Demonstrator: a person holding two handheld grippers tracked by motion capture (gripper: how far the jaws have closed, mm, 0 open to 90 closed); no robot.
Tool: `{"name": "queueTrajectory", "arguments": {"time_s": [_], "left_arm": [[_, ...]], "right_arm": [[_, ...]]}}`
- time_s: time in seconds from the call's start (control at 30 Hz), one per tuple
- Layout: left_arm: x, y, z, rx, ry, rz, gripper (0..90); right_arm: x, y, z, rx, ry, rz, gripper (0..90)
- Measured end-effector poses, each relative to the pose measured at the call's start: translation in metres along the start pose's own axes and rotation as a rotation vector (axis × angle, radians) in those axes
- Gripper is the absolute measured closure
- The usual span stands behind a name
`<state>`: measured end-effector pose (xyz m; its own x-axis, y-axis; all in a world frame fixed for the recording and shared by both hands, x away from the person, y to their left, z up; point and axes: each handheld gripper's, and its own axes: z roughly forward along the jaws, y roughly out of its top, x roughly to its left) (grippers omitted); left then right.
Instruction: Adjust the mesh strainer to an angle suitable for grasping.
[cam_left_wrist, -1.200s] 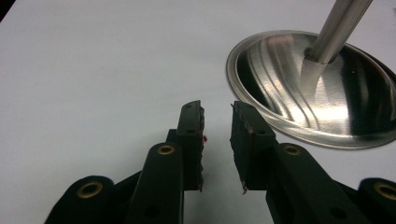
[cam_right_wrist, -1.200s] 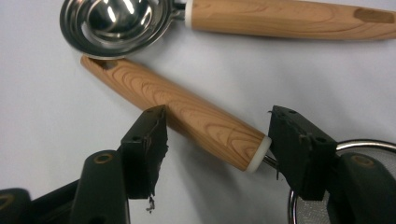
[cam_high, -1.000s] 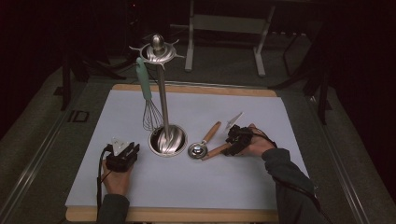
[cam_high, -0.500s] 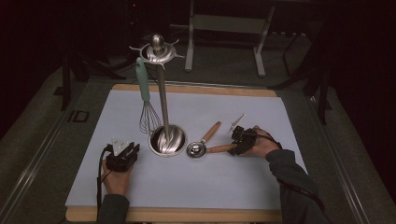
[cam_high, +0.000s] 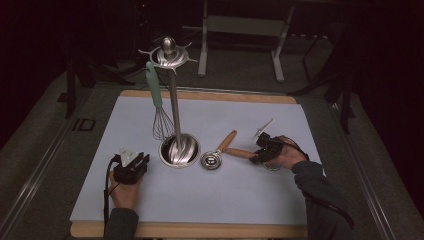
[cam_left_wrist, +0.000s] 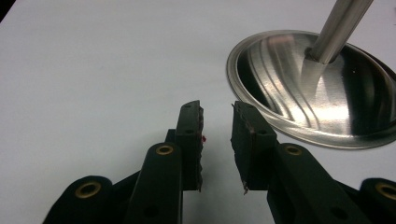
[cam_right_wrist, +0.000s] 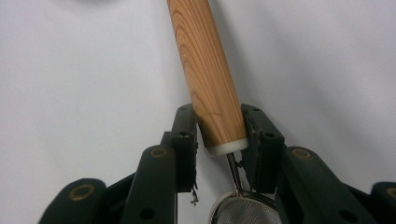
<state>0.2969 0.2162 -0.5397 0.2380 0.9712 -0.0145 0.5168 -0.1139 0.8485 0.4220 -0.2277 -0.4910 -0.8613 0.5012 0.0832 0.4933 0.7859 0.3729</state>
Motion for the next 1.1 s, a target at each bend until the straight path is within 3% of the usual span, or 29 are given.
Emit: {"name": "queueTrajectory", "arguments": {"time_s": [0.17, 0.83, 1.1], "left_arm": [[0.000, 0.000, 0.000, 0.000, 0.000, 0.002, 72.9], [0.000, 0.000, 0.000, 0.000, 0.000, 0.002, 72.9], [0.000, 0.000, 0.000, 0.001, 0.000, 0.003, 72.9]], "right_arm": [[0.002, 0.002, -0.009, -0.029, -0.007, 0.005, 68.4], [0.015, 0.016, -0.031, -0.223, 0.075, 0.017, 68.5], [0.021, 0.022, -0.040, -0.266, 0.094, 0.007, 68.5]]}}
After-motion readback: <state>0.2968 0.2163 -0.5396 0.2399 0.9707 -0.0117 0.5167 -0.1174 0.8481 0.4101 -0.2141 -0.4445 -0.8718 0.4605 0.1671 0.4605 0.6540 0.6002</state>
